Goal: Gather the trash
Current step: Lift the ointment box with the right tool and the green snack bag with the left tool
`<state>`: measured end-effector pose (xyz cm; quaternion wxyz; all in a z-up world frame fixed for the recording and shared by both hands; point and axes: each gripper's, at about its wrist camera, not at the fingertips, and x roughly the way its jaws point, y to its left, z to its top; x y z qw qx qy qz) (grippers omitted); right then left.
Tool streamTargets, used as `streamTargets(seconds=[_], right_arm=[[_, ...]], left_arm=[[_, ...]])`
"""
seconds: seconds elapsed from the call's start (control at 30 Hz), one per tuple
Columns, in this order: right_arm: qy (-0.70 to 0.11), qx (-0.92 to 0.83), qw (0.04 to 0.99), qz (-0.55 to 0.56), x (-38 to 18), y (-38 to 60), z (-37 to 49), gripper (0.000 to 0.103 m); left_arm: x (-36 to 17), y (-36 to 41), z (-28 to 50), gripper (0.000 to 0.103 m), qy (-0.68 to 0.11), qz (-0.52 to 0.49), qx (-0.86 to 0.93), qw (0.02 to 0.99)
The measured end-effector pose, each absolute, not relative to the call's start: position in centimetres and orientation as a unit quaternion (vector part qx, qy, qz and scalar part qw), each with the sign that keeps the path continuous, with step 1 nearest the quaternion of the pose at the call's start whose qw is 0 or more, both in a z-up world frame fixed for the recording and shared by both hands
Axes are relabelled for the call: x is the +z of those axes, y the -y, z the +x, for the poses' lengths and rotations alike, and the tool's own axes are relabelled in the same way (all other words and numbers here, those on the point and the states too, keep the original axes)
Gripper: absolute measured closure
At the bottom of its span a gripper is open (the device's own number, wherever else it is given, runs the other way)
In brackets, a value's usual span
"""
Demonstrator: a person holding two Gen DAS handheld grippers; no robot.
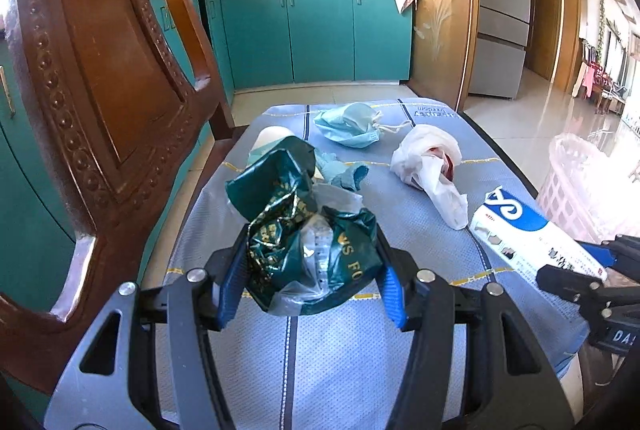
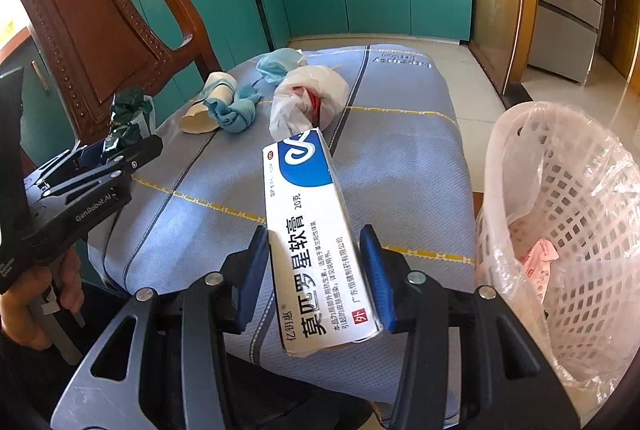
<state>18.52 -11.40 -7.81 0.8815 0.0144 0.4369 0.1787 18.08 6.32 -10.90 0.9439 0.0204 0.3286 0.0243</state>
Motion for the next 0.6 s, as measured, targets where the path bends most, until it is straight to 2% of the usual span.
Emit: streamTargets(seconds=[0.6], right_arm=[[-0.433,0.166,0.886,0.025,-7.70,11.72,18.33,0.056]], left_arm=[[-11.11,-6.74,18.63,0.046,-0.341,0.015,0.025,0.940]])
